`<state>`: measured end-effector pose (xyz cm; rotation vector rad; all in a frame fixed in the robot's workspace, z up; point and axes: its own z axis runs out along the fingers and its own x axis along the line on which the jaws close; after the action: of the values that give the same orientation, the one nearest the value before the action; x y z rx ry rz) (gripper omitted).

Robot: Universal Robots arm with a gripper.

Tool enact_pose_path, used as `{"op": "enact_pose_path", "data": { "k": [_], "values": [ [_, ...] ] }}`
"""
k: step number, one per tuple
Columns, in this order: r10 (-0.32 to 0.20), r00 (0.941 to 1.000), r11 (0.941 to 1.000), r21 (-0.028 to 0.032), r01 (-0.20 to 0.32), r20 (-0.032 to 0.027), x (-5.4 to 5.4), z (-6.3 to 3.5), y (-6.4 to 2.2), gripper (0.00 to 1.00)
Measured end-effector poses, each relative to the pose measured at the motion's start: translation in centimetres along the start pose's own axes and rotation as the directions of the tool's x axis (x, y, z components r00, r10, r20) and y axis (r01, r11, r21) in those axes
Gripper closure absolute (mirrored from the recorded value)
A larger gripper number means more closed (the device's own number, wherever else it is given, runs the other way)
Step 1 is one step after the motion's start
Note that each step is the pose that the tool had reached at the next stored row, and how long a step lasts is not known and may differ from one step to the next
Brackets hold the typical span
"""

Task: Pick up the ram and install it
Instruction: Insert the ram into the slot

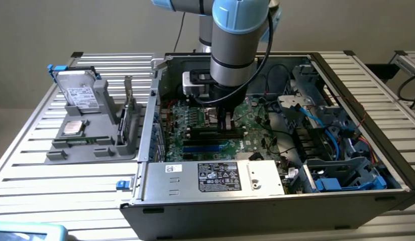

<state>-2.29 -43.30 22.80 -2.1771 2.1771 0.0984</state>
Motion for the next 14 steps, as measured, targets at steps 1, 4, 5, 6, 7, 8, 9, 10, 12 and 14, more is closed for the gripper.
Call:
{"op": "enact_pose_path", "data": {
  "k": [1,4,5,6,7,8,9,10,12,14],
  "values": [
    [0.000,1.0000,1.0000,0.0000,0.000,0.0000,0.00,0.00,0.00,0.87],
    [0.000,1.0000,1.0000,0.0001,0.000,0.0001,0.00,0.00,0.00,0.87],
    [0.000,1.0000,1.0000,0.0000,0.000,0.0000,0.00,0.00,0.00,0.87],
    [0.000,1.0000,1.0000,0.0001,0.000,0.0001,0.00,0.00,0.00,0.87],
    [0.001,1.0000,1.0000,0.0001,-0.001,0.0001,0.00,0.00,0.00,0.87],
    [0.001,1.0000,1.0000,0.0001,-0.001,0.0000,0.00,0.00,0.00,0.87],
    [0.002,1.0000,1.0000,0.0002,-0.002,0.0001,0.00,0.00,0.00,0.87],
    [0.004,1.0000,1.0000,0.0003,-0.004,0.0002,0.00,0.00,0.00,0.87],
    [0.009,1.0000,1.0000,0.0008,-0.009,0.0003,0.00,0.01,-0.01,0.87],
    [0.012,0.9999,0.9999,0.0012,-0.012,0.0002,0.00,0.01,-0.01,0.87]
  ]
}}
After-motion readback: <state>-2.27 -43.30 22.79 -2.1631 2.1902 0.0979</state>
